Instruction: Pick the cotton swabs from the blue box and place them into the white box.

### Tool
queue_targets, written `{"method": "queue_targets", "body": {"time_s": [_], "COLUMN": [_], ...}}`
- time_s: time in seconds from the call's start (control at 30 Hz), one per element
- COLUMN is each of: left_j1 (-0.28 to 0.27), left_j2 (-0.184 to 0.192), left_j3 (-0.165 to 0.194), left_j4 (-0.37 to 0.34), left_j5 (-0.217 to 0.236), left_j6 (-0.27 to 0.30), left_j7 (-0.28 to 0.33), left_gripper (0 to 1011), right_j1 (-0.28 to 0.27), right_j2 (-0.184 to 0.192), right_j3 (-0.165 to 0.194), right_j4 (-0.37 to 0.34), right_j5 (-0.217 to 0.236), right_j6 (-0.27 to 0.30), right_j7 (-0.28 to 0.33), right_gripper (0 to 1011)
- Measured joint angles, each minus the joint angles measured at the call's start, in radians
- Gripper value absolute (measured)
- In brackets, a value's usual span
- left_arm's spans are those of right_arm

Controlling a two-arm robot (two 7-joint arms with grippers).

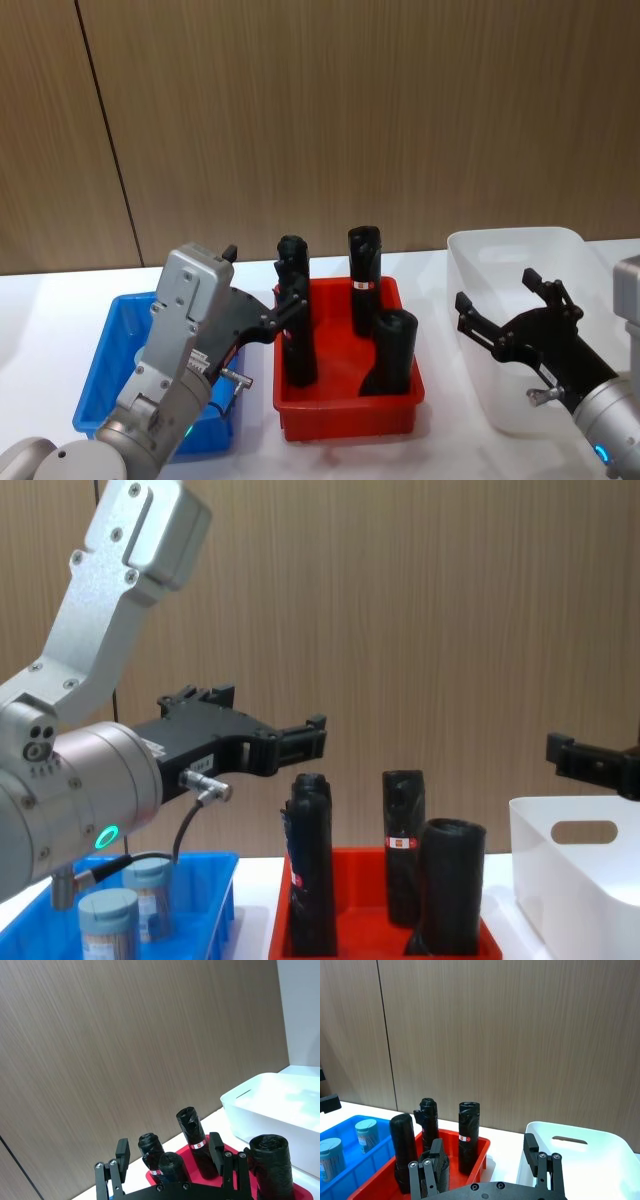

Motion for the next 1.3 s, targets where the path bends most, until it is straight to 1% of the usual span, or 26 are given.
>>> {"method": "queue_targets", "body": {"time_s": [0.93, 1.17, 1.3], "left_j1": [0.001, 0.007, 0.014], "left_j2": [0.002, 0.016, 0.026], "left_j3": [-0.003, -0.017, -0.03], "left_j4": [0.003, 0.022, 0.039], "left_j5": [-0.002, -0.024, -0.05], "left_j6": [-0.002, -0.021, -0.033], "left_j7": [-0.002, -0.006, 0.005], "left_gripper": [1004, 1004, 1004], "right_j1": [0.0, 0.0, 0.0], "right_j2": [0.0, 0.0, 0.0], "right_j3": [0.0, 0.0, 0.0], "right_j4": [0.0, 0.0, 0.0], "right_j5": [0.0, 0.0, 0.0], "right_j6": [0.0, 0.0, 0.0], "right_j7": [0.0, 0.0, 0.0], "right_gripper": [1002, 1002, 1002]}}
